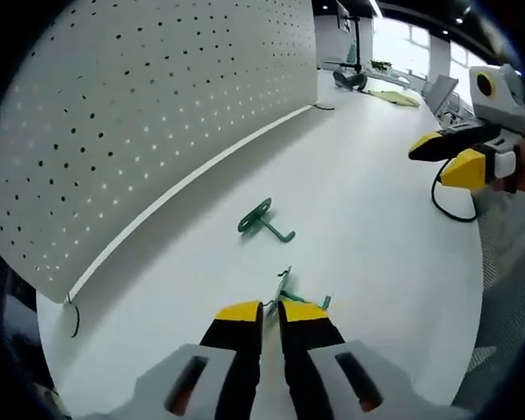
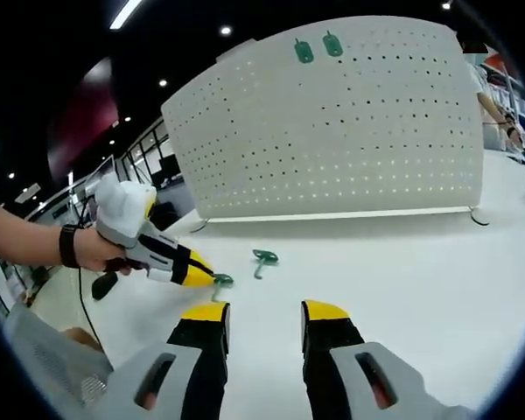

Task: Insert the hook assembly into the mounting plate slot until the hook locks in place.

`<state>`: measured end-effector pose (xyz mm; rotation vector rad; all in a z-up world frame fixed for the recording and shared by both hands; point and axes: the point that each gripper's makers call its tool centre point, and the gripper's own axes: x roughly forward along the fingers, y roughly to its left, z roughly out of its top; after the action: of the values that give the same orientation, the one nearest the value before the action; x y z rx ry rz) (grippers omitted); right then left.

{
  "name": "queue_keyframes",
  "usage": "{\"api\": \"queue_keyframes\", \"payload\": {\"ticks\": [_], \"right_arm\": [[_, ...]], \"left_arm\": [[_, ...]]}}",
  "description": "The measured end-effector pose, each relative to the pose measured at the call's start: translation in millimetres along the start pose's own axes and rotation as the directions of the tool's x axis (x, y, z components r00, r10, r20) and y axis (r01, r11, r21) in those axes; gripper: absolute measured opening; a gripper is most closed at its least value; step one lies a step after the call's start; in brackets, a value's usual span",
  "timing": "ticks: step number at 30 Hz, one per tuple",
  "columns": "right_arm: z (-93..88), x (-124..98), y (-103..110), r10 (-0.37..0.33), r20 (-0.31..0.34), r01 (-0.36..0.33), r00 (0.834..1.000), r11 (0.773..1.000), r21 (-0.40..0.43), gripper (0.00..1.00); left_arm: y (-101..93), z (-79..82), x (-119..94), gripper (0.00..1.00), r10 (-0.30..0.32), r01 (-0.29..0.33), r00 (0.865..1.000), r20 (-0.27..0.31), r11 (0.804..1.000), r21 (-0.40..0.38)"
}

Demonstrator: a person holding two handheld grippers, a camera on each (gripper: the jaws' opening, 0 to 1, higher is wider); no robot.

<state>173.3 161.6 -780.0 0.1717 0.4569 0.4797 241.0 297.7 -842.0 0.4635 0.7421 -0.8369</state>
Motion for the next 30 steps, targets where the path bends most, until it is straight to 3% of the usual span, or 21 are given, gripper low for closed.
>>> {"api": "queue_keyframes", "payload": {"ticks": [5, 10, 16, 27, 30], "right_arm": [[1.0, -0.2, 0.1, 0.001, 0.001, -0.001, 1.000, 1.000, -0.001, 0.32], [1.5, -1.8, 0.1, 0.000, 0.003, 0.000, 1.000, 1.000, 0.000, 0.32], [3.3, -3.0, -1.6, -0.006, 0.008, 0.006, 1.000, 1.000, 0.002, 0.32], [5.1, -2.0, 3.5, 0.008, 0.006, -0.008, 1.000, 1.000, -0.009, 0.31], [6.9, -2.1, 5.2, 0.012, 0.009, -0.011, 1.000, 1.000, -0.012, 0.31]], "left_arm": [[-2.7, -2.7, -0.3, 0.08, -0.004, 0.005, 1.000, -0.008, 1.000, 0.015], [-1.5, -1.8, 2.9, 0.15, 0.008, -0.008, 1.000, -0.007, 0.998, 0.055], [-4.4, 1.0, 6.4, 0.09, -0.012, 0.012, 1.000, 0.002, 0.995, 0.099], [-14.1, -0.5, 0.8, 0.04, -0.052, 0.051, 0.999, 0.004, 0.997, 0.057], [-17.0, 8.1, -6.7, 0.04, -0.057, 0.056, 0.997, 0.045, 0.998, 0.017]]}}
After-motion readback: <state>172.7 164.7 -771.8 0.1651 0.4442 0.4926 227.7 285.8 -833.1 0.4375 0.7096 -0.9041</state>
